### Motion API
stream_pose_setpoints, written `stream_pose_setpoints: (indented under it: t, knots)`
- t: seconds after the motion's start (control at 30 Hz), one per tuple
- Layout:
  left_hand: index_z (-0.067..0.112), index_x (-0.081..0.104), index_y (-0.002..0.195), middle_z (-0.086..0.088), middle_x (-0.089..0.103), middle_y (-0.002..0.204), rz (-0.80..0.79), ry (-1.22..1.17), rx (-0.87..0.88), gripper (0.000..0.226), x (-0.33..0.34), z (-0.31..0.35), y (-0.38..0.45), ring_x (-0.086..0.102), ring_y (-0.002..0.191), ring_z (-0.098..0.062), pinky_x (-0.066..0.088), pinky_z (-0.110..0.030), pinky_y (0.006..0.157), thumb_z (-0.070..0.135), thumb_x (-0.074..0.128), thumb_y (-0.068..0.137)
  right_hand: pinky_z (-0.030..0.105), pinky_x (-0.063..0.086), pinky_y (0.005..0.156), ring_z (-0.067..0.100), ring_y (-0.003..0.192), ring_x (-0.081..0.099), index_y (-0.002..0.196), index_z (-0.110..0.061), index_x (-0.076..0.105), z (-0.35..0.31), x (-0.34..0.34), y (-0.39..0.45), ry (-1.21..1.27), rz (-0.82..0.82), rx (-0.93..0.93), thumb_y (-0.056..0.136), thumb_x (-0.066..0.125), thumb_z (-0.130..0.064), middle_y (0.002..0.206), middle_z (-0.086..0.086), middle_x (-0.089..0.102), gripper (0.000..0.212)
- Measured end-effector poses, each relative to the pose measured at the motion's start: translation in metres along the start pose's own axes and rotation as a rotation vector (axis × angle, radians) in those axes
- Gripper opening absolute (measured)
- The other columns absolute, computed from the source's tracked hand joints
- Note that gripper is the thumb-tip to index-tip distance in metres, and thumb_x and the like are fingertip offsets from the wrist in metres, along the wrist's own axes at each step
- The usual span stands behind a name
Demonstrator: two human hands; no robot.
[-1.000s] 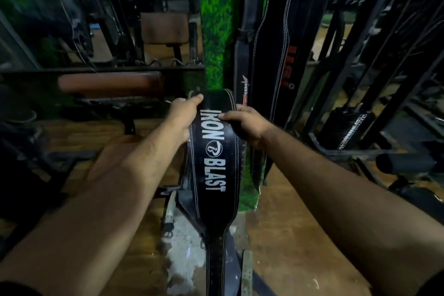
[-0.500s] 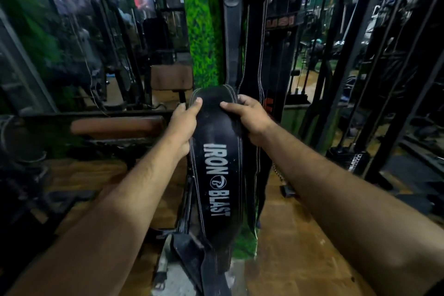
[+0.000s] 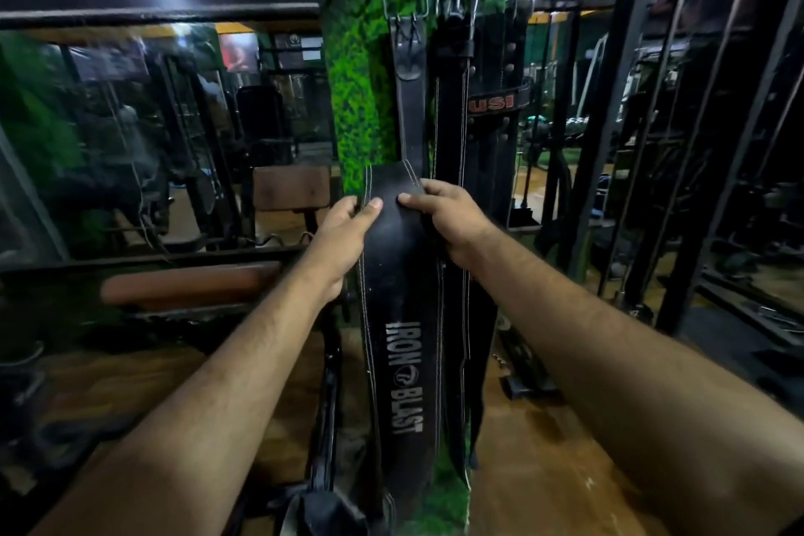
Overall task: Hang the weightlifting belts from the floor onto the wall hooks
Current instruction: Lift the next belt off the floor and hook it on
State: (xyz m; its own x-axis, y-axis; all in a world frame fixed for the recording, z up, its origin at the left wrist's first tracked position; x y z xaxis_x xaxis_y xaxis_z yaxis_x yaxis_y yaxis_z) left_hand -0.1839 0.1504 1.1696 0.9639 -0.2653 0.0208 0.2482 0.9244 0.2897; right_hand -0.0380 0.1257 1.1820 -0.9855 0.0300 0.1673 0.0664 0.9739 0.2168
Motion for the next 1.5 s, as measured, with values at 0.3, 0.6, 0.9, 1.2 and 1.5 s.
stream_pose_setpoints:
  t: [0.3,0.6,0.9,1.2,1.5]
  knots:
    - [0.011,0.052,0.134,0.002,0.068,0.118,-0.281,0.116,0.162,0.037,0.018,0.030,0.004,0.067,0.107,-0.007,0.054,-0.017,0.088,-0.004,0.051,0.100,0.034,0.060,0.066,0.026,0.070,0.071,0.095,-0.008,0.074,-0.014,0.010,0.033,0.024,0.066,0.199,0.096,0.065,-0.030,0.099,0.019,0.076,0.025]
    - [0.015,0.062,0.134,-0.011,0.070,0.127,-0.276,-0.252,-0.151,0.082,-0.011,0.025,0.058,0.067,0.118,-0.025,0.052,-0.047,0.101,0.071,0.069,0.074,0.028,0.035,0.056,0.019,0.060,0.049,0.070,-0.019,0.062,-0.026,0.025,0.047,-0.103,-0.043,-0.113,0.082,0.076,-0.007,0.072,0.009,0.056,0.023]
    - [0.012,0.062,0.090,-0.004,0.073,0.086,-0.019,-0.013,0.077,0.012,-0.001,0.048,0.069,0.069,0.076,-0.014,0.056,-0.031,0.076,0.009,0.056,0.100,0.027,0.039,0.060,0.009,0.055,0.048,0.077,-0.024,0.058,-0.022,-0.002,0.050,-0.042,0.003,0.080,0.099,0.061,-0.037,0.061,-0.008,0.050,0.026]
    - [0.022,0.062,0.089,0.016,0.069,0.076,-0.020,0.076,0.098,0.014,0.028,0.052,0.043,0.061,0.063,0.009,0.041,-0.010,0.050,0.017,0.055,0.101,0.022,0.049,0.044,0.015,0.045,0.061,0.087,-0.008,0.068,-0.046,-0.021,0.061,-0.021,0.111,-0.019,0.091,0.074,-0.016,0.063,0.006,0.067,0.010]
    - [0.019,0.062,0.108,-0.010,0.076,0.105,0.085,0.103,0.223,0.014,0.037,0.080,0.055,0.073,0.100,-0.027,0.057,-0.047,0.094,0.009,0.055,0.101,0.019,0.044,0.042,0.009,0.050,0.061,0.097,-0.010,0.066,-0.066,-0.027,0.060,-0.041,0.022,-0.116,0.095,0.068,-0.019,0.077,0.006,0.066,0.010]
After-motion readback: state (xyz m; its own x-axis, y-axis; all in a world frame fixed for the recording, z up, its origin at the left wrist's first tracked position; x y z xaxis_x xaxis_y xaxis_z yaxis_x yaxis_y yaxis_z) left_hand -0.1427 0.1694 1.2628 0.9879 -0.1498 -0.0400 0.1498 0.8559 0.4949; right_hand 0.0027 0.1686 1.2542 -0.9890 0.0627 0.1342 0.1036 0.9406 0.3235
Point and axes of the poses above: each hand's wrist, its own y-axis towards the middle knuckle, its own x-axis out of the palm, z = x × y, the point moved 10 cm from there along y, towards the middle knuckle
